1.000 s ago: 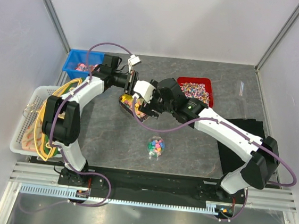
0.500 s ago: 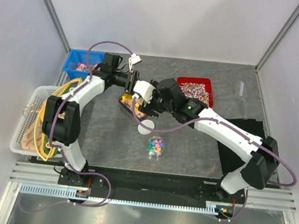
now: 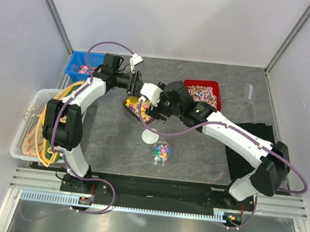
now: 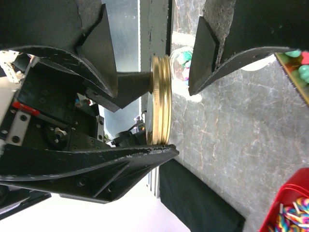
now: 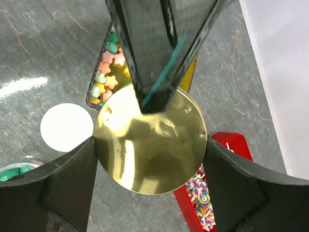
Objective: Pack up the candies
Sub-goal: Close the box lid on the packing bottle.
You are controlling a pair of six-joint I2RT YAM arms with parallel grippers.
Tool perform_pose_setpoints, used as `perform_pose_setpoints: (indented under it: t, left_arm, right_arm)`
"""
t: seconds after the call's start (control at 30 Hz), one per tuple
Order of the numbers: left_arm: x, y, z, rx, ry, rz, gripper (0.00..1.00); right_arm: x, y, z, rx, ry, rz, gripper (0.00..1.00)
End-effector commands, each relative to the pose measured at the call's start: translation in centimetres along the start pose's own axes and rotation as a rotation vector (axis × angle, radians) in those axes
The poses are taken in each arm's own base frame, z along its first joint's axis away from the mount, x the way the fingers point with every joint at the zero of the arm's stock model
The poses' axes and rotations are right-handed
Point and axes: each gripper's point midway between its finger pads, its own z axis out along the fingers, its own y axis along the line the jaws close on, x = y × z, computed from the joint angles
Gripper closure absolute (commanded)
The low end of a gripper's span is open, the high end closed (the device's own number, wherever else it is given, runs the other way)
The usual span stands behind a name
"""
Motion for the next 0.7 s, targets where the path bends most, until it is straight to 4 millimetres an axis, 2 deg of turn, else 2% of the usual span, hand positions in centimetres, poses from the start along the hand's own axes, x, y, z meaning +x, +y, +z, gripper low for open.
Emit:
perform_pose_setpoints:
  t: [0.0, 0.17, 0.33, 0.43, 0.47, 0.53, 0.67]
  left_arm:
    - [-1.6, -0.7, -0.4, 0.001, -0.015, 0.082, 0.32]
    - [-1.7, -0.2, -0.6, -0.018, -0.023, 0.076, 0.23]
    - [-2.2, 0.4, -1.3, -0.048, -0.043, 0.078, 0.2]
    - [-2.5, 0.7, -1.7, -0.091, -0.047, 0.1, 0.2]
    - [-1.9, 0.7, -1.9, -0.108, -0.035, 0.057, 0.2]
    - [-2.3, 0.9, -2.1, -0.154, -0.025, 0.124, 0.2]
    - [-0.5, 2.3, -2.4, -0.191, 0.019, 0.163, 0.19]
  right_arm:
    - [-0.3, -0.8, -1.4, 0.029, -0.023, 0.01, 0.4]
    - [0.2, -0.8, -1.6, 0.031, -0.018, 0.017, 0.4]
    - [0.8, -0.3, -2.2, 0.014, -0.012, 0.015, 0.4]
    - [1.9, 1.0, -2.5, -0.049, 0.006, 0.014, 0.4]
    - [2.4, 1.5, -2.7, -0.07, 0.02, 0.013, 0.4]
    - [3.4, 2.4, -3.0, -0.114, 0.027, 0.021, 0.4]
    - [5.0, 4.0, -3.9, -0.193, 0.035, 0.038, 0.4]
